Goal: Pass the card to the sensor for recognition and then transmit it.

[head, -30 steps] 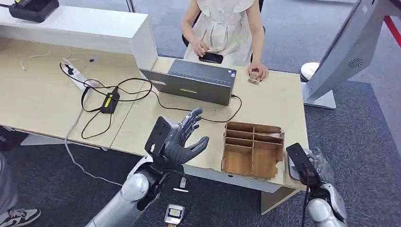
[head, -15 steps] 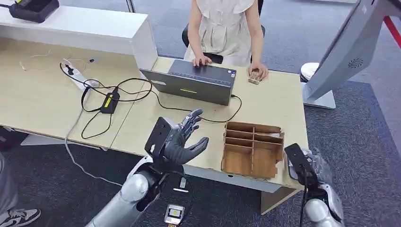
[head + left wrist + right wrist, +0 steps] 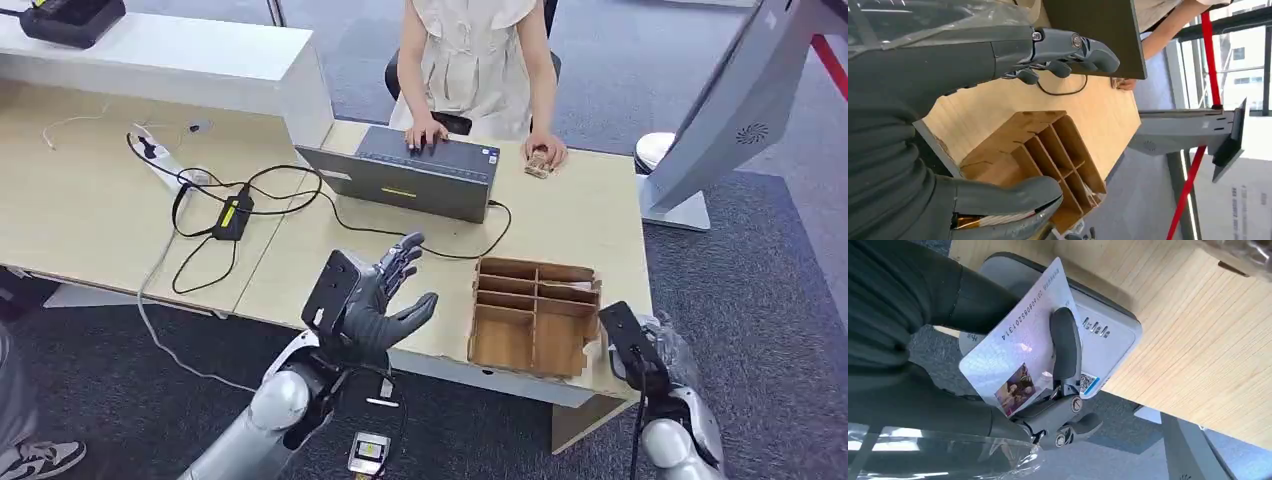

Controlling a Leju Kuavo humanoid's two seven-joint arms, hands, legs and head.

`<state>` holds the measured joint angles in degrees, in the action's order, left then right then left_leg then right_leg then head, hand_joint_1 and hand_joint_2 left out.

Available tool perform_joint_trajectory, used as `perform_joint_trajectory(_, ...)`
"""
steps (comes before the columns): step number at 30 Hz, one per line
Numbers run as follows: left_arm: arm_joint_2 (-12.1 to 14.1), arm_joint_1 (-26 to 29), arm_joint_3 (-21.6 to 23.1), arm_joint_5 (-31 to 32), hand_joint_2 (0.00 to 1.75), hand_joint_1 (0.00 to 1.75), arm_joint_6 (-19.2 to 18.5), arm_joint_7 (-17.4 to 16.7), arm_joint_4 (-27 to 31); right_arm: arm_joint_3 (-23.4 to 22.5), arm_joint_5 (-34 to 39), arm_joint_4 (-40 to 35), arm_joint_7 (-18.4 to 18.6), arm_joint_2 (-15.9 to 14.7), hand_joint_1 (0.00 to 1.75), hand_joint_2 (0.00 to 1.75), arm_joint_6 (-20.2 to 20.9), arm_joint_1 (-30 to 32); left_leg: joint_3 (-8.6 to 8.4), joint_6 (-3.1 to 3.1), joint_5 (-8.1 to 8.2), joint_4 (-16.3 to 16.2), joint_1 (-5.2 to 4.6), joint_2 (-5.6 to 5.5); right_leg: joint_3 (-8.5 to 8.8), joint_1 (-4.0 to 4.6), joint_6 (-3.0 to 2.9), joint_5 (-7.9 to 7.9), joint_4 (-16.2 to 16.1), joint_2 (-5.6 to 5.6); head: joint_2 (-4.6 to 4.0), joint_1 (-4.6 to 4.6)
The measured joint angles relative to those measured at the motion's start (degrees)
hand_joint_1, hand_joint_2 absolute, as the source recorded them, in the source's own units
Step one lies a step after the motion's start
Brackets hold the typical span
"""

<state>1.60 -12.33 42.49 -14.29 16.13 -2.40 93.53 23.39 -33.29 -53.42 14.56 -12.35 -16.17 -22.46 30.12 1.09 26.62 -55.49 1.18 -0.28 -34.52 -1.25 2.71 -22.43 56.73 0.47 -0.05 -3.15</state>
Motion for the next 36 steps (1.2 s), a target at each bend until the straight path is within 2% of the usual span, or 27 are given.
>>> perform_joint_trajectory(11,0.28,-0.01,0.11,0.15,1.75,0.0,-0.7,-0.52,0.41,-0.55,-1.75,-3.46,0.52,-0.66,1.75,1.75,-0.72,0.04,0.01,0.0,0.0,0.0,0.0,0.0,-0.02,0.0,0.0,0.0,0.0,0.0,0.0,0.0)
perform_joint_trajectory(22,0.28,-0.42,0.28,0.5,1.75,0.0,-1.38,-0.26,0.39,-4.49,-5.61,-15.43,1.42,-3.3,1.75,1.75,-1.75,-1.51,0.0,0.0,0.0,-0.01,-0.01,0.01,-0.02,-0.01,0.0,0.0,0.0,0.0,0.0,0.0)
perform_joint_trajectory(29,0.24,-0.56,0.35,0.61,1.75,0.0,-1.22,1.07,0.35,-6.23,-7.14,-21.42,1.29,-3.98,1.75,1.75,-2.01,-1.7,0.0,0.0,0.0,-0.01,-0.01,0.01,-0.04,0.0,0.0,0.0,0.0,0.01,0.0,0.0)
perform_joint_trajectory(36,-0.7,-1.22,0.44,0.63,1.75,0.0,-3.8,2.69,-0.85,-6.6,-8.61,-26.19,-0.39,-3.72,1.75,1.75,-2.78,-0.74,0.01,0.0,0.0,-0.01,-0.01,0.01,-0.04,0.0,0.0,0.0,0.0,0.01,-0.02,-0.02)
